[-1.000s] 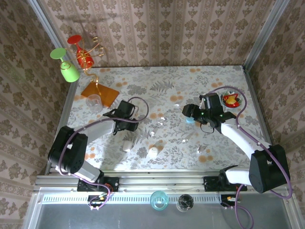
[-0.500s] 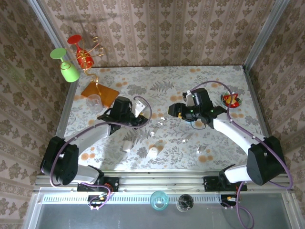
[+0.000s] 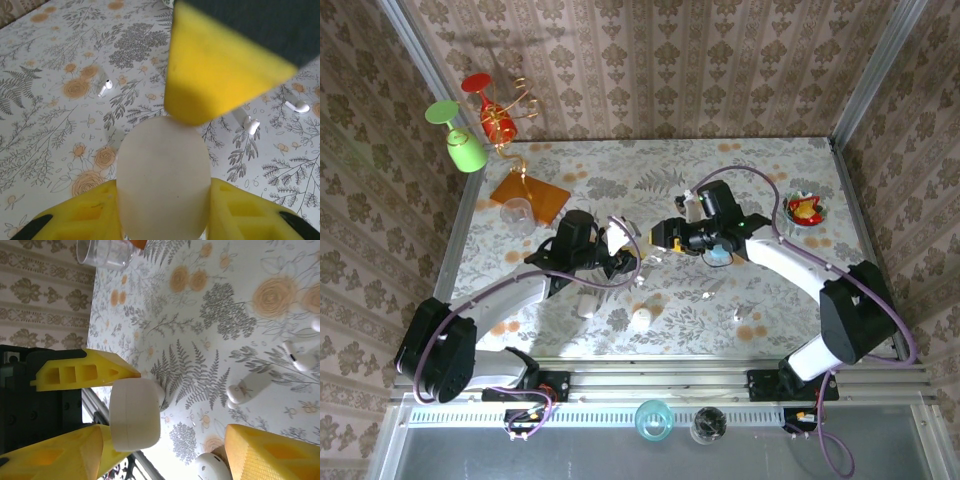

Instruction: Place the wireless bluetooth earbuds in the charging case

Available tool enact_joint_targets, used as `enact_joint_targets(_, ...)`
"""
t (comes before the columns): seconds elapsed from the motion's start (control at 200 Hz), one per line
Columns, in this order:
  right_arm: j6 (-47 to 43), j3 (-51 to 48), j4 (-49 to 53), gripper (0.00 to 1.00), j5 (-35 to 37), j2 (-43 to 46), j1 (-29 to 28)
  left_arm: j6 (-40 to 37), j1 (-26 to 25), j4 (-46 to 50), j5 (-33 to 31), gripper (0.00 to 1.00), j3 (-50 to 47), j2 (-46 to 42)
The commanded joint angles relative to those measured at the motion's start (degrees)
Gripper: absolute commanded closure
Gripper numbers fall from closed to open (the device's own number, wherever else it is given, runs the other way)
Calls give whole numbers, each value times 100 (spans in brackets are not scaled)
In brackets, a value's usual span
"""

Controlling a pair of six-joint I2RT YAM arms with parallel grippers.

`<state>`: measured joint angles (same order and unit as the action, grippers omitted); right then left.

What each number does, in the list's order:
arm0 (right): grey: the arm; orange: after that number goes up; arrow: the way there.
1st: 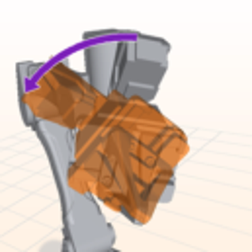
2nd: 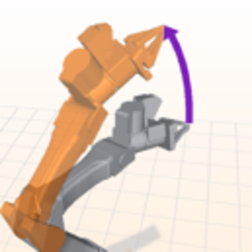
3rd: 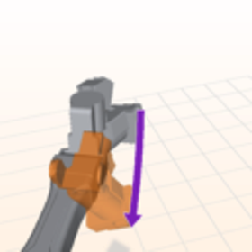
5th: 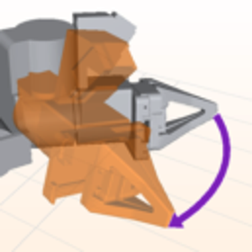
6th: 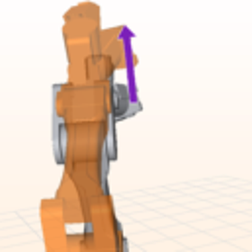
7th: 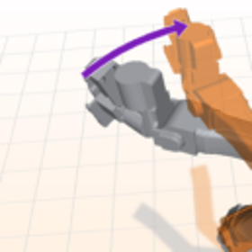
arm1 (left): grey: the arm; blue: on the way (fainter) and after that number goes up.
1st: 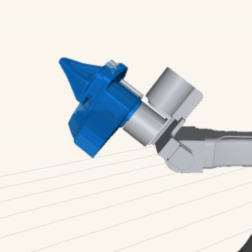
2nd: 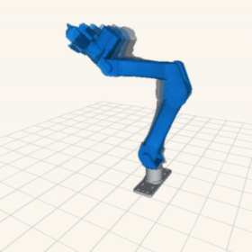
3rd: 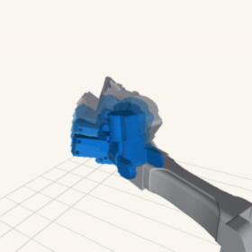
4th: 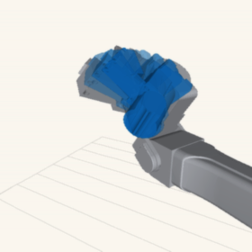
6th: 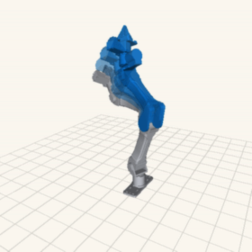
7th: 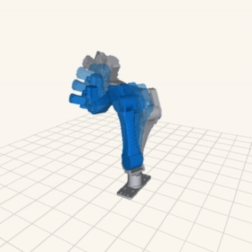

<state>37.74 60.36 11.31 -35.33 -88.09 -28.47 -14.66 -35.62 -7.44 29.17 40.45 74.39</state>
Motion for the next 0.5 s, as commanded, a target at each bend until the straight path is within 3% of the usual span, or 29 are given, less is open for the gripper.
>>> enact_joint_targets(0.0,43,222,-167,34,-332,-152,-98,-163,-51,-243,166,66,-84,-186)
enact_joint_targets(0.155,50,257,-220,39,-499,-303,-134,-139,-57,-305,107,66,-122,-247)
enact_joint_targets(0.495,153,217,-469,72,-655,-308,-118,-67,-53,-501,115,65,-184,-330)
